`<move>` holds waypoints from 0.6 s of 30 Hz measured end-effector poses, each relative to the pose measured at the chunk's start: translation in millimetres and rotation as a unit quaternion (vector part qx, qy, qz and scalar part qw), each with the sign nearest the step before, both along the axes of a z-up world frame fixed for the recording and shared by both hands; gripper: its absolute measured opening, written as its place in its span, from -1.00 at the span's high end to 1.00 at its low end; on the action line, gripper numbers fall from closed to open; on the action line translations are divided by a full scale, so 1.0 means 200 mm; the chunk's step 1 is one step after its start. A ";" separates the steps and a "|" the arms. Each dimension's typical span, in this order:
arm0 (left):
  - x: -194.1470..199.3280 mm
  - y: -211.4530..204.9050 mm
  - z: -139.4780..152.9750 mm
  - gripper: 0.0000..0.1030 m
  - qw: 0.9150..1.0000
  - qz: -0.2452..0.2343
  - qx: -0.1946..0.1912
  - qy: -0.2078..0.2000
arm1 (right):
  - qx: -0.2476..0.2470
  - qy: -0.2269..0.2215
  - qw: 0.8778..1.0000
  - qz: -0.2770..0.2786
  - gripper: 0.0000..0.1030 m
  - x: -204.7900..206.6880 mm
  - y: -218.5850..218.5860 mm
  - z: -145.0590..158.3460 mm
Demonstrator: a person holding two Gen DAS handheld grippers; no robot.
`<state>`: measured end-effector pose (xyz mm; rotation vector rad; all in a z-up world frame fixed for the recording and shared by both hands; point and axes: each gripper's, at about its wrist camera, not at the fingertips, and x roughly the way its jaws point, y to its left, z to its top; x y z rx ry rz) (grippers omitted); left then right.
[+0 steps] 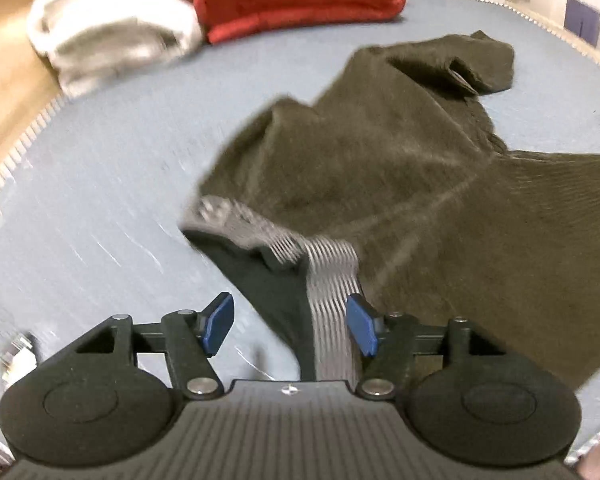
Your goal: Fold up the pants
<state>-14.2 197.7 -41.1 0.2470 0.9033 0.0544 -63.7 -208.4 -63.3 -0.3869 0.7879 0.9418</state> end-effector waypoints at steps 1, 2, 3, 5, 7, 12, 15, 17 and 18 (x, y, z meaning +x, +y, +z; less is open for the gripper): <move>0.00 -0.01 0.01 -0.32 1.000 0.003 0.007 -0.012 | 0.001 0.007 1.000 -0.011 0.20 0.02 -0.01 -0.01; 0.00 -0.01 0.04 -0.32 1.000 0.007 0.001 -0.029 | -0.007 0.013 1.000 -0.022 0.18 0.04 -0.01 -0.04; 0.00 -0.01 0.06 -0.32 0.999 0.007 -0.012 -0.043 | -0.023 0.019 0.999 -0.031 0.13 0.05 -0.01 -0.08; 0.02 -0.03 0.08 -0.31 0.998 -0.002 -0.041 -0.056 | -0.079 0.021 0.996 -0.029 0.13 0.06 0.00 -0.16; 0.06 -0.09 0.07 -0.22 0.997 -0.029 -0.051 -0.050 | -0.089 -0.003 0.996 -0.010 0.10 0.04 0.00 -0.18; 0.22 -0.27 0.04 0.65 0.997 -0.061 -0.040 -0.036 | -0.029 -0.014 0.998 -0.058 0.09 0.14 -0.04 -0.04; 0.32 -0.37 0.06 0.68 0.995 -0.059 -0.066 -0.041 | 0.039 -0.052 0.990 -0.125 0.10 0.24 -0.10 0.08; 0.37 -0.46 0.10 0.68 0.994 -0.057 -0.078 -0.049 | 0.084 -0.076 0.978 -0.172 0.09 0.32 -0.13 0.14; 0.40 -0.50 0.12 0.68 0.993 -0.053 -0.087 -0.055 | 0.102 -0.083 0.972 -0.193 0.06 0.34 -0.14 0.16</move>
